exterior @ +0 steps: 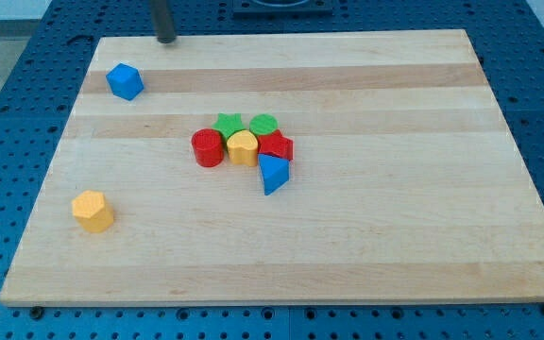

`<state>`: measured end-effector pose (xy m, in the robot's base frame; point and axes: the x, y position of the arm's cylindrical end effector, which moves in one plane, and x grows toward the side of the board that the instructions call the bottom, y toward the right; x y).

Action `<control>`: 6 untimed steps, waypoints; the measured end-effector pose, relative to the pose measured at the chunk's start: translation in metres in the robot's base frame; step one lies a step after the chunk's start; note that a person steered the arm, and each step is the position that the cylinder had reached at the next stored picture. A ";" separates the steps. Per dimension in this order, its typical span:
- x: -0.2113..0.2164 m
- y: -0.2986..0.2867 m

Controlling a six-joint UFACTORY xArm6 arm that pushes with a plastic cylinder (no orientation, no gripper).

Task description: Push blue cube slightly down

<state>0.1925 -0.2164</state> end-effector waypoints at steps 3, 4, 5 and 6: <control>0.104 -0.064; 0.124 -0.057; 0.110 -0.057; 0.087 -0.048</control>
<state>0.2790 -0.2642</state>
